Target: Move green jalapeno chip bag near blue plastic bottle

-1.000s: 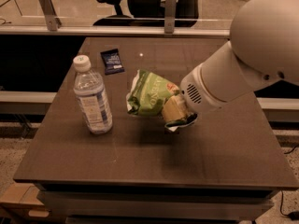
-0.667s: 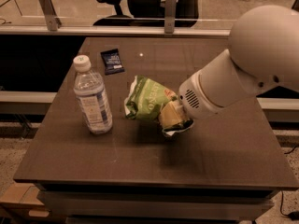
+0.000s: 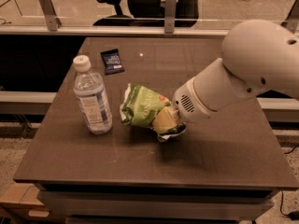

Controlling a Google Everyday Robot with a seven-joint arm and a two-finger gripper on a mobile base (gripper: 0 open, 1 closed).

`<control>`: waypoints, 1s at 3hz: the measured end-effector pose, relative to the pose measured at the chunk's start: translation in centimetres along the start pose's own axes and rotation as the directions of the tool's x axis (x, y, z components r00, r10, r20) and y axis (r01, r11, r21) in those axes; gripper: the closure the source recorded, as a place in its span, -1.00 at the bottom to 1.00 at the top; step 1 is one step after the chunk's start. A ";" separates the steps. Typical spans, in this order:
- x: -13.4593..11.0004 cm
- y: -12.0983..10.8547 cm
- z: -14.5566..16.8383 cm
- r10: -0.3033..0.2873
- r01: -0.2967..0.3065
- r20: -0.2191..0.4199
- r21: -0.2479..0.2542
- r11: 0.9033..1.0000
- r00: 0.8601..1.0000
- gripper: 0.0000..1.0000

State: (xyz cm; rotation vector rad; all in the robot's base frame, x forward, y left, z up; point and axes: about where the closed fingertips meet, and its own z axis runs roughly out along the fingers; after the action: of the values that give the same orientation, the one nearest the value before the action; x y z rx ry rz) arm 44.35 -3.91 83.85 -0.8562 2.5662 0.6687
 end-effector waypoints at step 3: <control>0.0 0.2 0.8 0.002 -0.003 -0.042 -0.023 1.000 0.999 -0.30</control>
Offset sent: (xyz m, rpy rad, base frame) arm 0.0013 0.0043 -0.0115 -0.0076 0.0416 0.0185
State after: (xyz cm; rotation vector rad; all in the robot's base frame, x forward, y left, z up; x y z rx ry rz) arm 44.41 -3.35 83.22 -0.8832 2.6018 0.6891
